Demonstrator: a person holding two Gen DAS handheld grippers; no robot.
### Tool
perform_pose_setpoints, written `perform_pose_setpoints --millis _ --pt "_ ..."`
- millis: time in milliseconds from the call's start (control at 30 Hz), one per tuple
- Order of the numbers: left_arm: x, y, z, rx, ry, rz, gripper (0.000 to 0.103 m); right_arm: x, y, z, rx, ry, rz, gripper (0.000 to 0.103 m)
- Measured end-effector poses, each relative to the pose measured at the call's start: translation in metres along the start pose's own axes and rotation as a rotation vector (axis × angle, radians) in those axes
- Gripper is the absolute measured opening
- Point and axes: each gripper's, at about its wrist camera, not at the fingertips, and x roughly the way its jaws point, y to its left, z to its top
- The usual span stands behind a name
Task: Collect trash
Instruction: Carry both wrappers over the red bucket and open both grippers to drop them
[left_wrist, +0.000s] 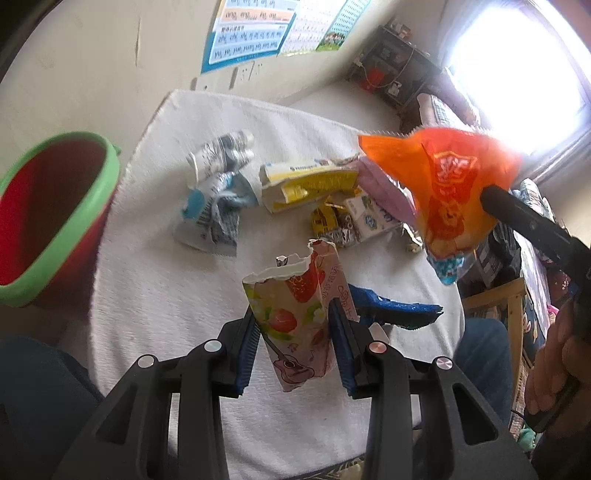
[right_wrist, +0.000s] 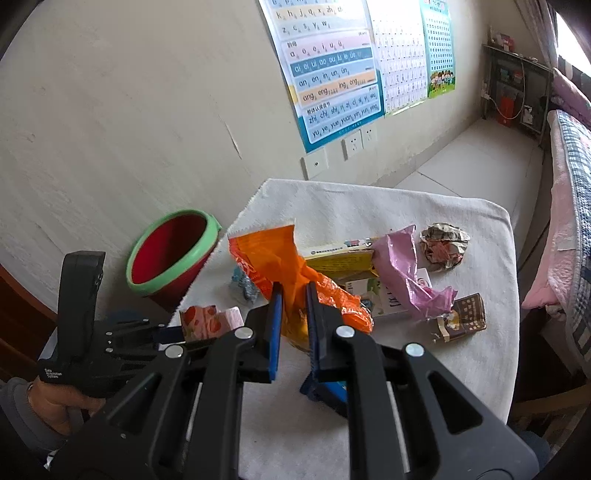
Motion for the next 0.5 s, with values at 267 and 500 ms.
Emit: perform_pose_setpoints --millis 267,500 --pt "-0.021 0.005 0.007 0.002 -0.061 0.015 0.035 -0.013 0.016 0.002 -0.017 -0.025 -0.004 0.013" --pt "-0.038 0.015 0.014 -0.001 -0.105 0.025 0.035 -0.015 0.033 0.009 -0.042 -0.036 0.002 0.013"
